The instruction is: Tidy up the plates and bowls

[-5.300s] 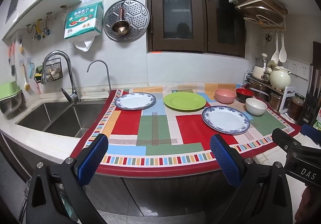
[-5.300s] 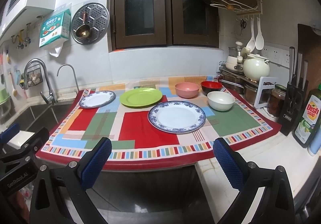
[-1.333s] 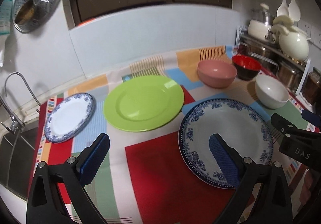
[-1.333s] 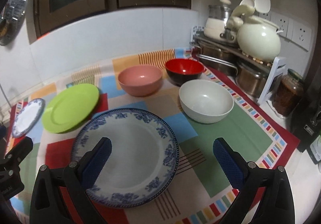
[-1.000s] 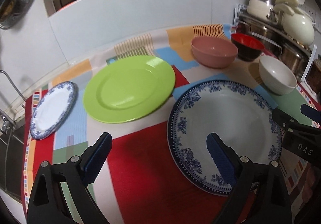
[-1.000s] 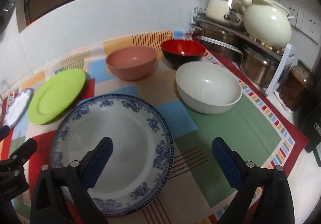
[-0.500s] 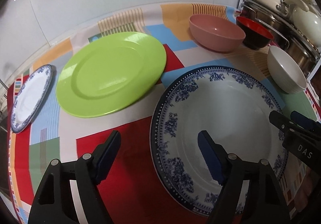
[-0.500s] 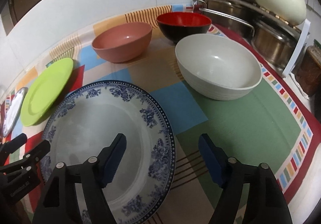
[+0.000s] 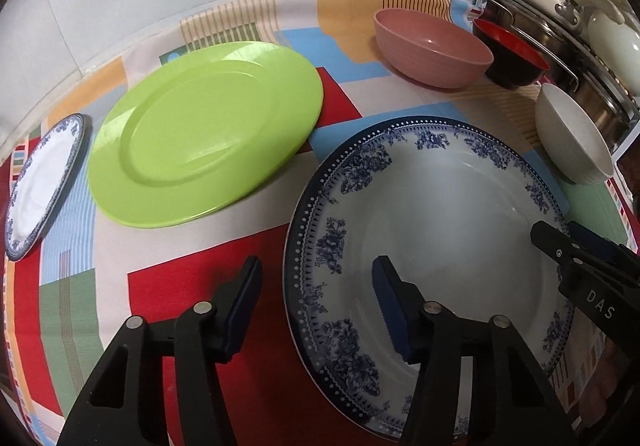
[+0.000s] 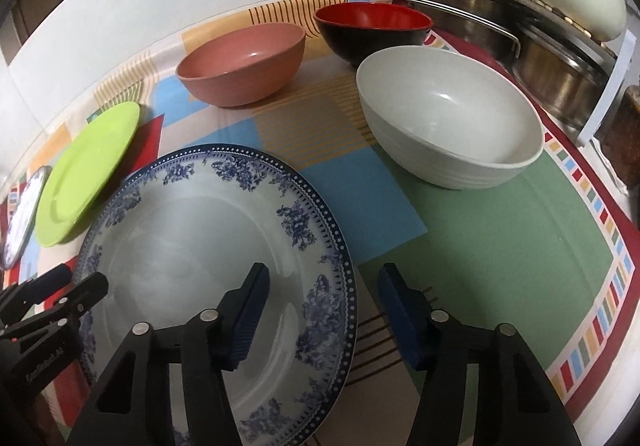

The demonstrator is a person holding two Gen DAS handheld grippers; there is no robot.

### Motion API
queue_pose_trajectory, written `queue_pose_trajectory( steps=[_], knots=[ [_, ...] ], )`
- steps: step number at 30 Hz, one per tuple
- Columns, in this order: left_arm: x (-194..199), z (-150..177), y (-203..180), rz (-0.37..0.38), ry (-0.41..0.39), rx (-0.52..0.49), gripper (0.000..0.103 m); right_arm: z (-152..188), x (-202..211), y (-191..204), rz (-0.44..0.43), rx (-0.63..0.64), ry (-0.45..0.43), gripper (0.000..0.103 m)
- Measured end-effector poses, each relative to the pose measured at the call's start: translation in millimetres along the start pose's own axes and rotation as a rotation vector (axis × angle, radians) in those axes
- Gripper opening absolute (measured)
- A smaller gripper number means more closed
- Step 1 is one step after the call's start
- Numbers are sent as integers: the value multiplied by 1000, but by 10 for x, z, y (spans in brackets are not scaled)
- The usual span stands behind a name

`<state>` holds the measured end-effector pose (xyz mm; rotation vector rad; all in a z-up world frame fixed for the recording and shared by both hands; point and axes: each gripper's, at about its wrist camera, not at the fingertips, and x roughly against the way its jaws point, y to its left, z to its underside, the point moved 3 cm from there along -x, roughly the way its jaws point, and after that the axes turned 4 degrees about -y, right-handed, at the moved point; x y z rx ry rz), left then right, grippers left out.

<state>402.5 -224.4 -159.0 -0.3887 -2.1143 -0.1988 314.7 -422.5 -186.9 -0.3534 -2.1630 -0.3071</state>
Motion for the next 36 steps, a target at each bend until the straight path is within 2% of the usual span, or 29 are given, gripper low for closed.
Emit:
queue_pose_trajectory(
  steps=[7,11,22,36],
  knots=[
    [-36,1,-12,20,6,-5,48,-14,-9,-5,16,21,-1,49],
    [-36,0,-18,28,6,-11,41,-22,-9,25,-3,36,6,38],
    [24,35,10,28,7,-6,38,-4,47,53,6,56,-1,37],
    [379,95,308,-23,-60,48,38,40,312,268,-27,93,-43,36]
  ],
)
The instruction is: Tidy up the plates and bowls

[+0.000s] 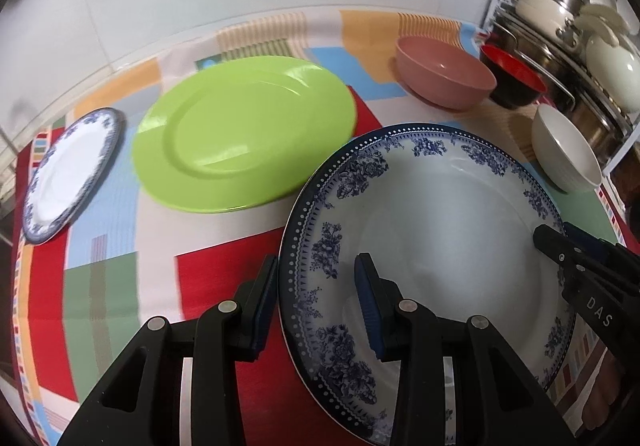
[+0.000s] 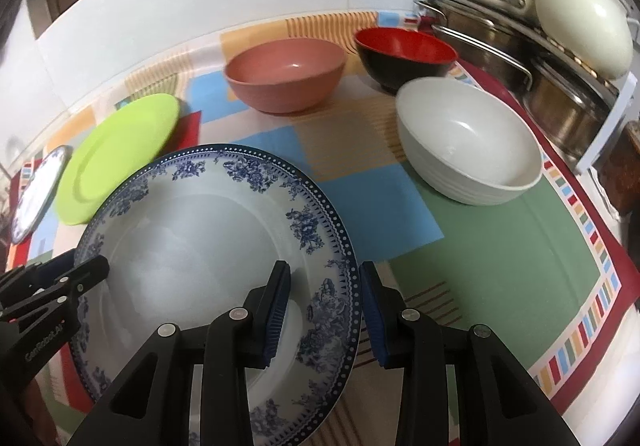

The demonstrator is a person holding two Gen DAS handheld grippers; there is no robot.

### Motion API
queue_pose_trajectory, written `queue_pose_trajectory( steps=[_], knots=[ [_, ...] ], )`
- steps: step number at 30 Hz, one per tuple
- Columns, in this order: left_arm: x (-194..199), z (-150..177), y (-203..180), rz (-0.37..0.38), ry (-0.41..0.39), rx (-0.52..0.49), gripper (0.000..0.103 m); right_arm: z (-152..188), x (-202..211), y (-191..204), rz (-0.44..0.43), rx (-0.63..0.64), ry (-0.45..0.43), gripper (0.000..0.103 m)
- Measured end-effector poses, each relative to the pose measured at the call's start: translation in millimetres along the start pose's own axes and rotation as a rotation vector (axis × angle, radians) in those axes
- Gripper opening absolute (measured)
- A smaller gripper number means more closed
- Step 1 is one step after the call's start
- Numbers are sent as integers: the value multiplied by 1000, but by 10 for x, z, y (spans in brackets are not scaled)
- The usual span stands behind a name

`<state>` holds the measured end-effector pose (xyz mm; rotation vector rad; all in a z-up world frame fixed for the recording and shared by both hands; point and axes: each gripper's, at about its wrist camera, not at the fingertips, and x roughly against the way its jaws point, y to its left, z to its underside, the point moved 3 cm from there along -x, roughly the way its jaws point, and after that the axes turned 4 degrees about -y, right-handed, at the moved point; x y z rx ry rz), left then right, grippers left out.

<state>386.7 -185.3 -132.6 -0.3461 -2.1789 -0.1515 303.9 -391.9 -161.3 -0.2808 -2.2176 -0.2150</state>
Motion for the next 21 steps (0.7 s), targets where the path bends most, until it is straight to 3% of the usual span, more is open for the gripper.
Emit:
queue_pose_trajectory(
  steps=[8,21],
  knots=[
    [305,65,382,-44,-50,50,38,-45,191,343,-46,46,-33,37],
    [681,342,1226,-131,-66,158,38,-2,422,1159,-125,146,-50,37]
  ],
)
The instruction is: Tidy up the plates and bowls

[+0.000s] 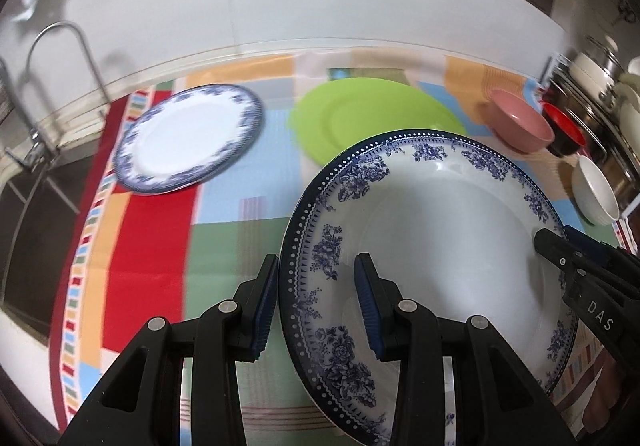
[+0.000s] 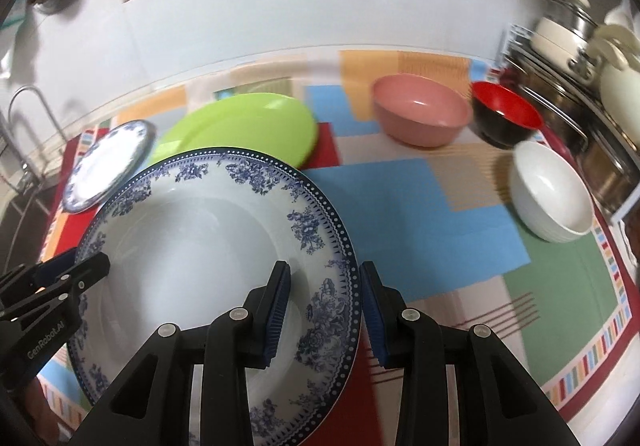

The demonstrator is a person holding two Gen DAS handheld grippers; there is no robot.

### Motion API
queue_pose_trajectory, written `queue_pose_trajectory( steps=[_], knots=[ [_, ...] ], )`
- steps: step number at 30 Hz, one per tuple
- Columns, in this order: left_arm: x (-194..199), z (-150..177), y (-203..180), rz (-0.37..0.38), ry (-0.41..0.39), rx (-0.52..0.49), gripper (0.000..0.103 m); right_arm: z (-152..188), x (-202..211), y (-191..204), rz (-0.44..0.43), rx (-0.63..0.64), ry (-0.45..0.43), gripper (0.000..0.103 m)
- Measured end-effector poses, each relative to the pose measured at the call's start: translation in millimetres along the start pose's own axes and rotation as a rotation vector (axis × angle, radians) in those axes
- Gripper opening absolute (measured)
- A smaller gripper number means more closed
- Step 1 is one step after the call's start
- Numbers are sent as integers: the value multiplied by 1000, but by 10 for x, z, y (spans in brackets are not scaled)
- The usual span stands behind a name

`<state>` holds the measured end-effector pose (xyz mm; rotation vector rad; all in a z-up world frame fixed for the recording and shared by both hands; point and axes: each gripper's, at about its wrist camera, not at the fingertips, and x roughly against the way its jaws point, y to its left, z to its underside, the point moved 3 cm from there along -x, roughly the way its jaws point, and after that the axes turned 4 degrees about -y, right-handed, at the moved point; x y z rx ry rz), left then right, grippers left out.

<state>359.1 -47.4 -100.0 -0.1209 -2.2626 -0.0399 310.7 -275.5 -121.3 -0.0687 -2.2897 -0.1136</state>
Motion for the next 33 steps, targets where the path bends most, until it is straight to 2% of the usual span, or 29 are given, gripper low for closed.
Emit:
queue_pose_trajectory(
  steps=[18,26,33],
  knots=[
    [103,421,1194,-108,43,150,38,124,-90,1257,-123,168,49,37],
    [48,572,1473,-133,80,180,38,218,-188,1630,-152,216,100,37],
    [-4,664,1598,-132,109,184,38,299,-268,1785,-158,228,140,36]
  ],
)
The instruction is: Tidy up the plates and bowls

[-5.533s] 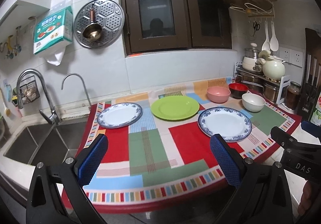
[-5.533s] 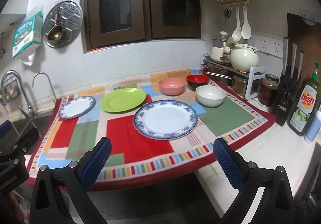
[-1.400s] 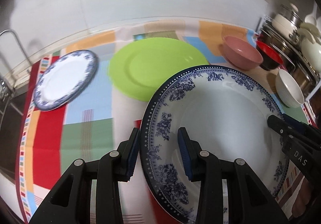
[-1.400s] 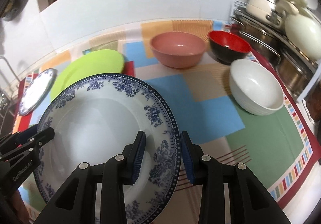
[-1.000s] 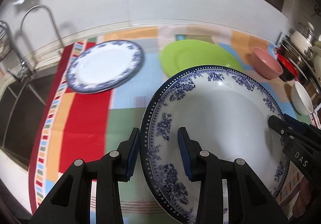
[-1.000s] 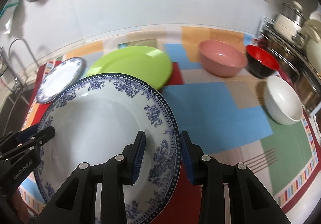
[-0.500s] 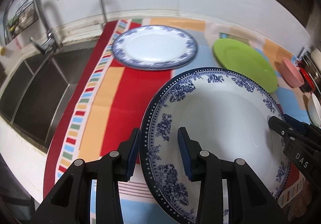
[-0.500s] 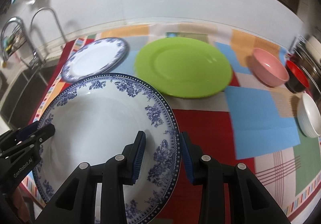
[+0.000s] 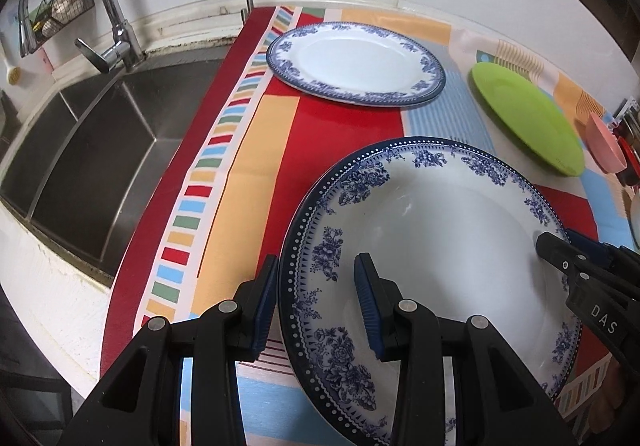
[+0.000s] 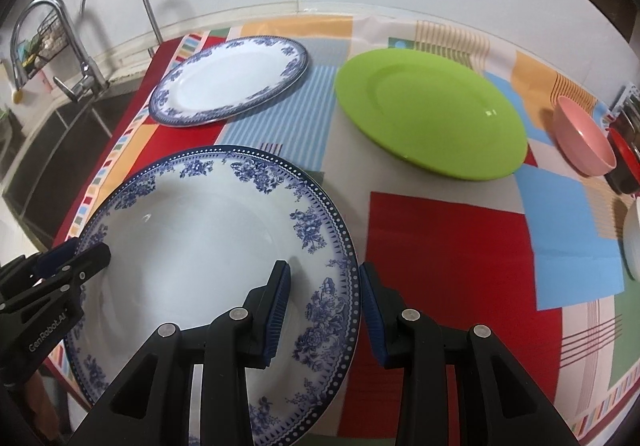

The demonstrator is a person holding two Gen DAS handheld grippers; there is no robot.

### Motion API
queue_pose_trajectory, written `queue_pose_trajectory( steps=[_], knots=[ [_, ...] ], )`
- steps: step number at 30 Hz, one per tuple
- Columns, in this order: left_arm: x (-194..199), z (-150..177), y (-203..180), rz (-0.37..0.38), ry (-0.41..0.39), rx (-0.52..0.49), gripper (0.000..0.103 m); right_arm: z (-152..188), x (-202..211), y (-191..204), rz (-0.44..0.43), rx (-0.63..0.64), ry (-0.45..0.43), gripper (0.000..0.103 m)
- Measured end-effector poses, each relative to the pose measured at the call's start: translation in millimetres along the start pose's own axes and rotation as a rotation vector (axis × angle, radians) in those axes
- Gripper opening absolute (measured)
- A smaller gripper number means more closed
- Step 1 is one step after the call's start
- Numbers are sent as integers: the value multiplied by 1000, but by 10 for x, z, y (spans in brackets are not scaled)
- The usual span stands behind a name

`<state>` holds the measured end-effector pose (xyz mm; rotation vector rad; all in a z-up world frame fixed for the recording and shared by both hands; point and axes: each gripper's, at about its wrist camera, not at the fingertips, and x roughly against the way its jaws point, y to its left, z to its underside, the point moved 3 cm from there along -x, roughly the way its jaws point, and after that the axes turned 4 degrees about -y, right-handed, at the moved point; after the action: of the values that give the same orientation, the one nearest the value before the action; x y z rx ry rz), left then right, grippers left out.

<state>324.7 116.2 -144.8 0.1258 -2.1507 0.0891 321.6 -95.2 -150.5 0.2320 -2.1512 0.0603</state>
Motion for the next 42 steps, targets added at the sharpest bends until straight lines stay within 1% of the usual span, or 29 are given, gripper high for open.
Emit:
queue_pose_trajectory(
  steps=[18,27,28,30,32,36,37,38,39,40,42],
  knots=[
    [-117,112,88,8,50,-5,38,112,-151,95,-2,-20,71,37],
    [-137,112,74,23,60,-7,44,111,-187,94,-12,-29,88,37],
    [-129,104,74,26,56,-8,46,113,-193,95,-10,-28,90,37],
    [-95,85,78,13,38,-11,52,120,-194,99,-6,-21,96,38],
    [-33,54,94,-15,8,-17,68,112,-168,98,2,-16,91,38],
    [99,-57,148,-49,-51,-25,78,37,-42,85,56,-2,34,39],
    [128,-89,160,-52,-64,-26,82,2,3,89,69,6,13,41],
    [152,-125,170,-56,-76,-28,86,-28,39,92,73,13,-3,47],
    [173,-164,180,-59,-87,-29,89,-67,74,104,70,17,-21,50],
    [186,-208,194,-64,-95,-31,92,-115,108,118,60,19,-42,50],
    [208,-303,219,-64,-110,-29,92,-211,148,142,34,18,-72,51]
  ],
)
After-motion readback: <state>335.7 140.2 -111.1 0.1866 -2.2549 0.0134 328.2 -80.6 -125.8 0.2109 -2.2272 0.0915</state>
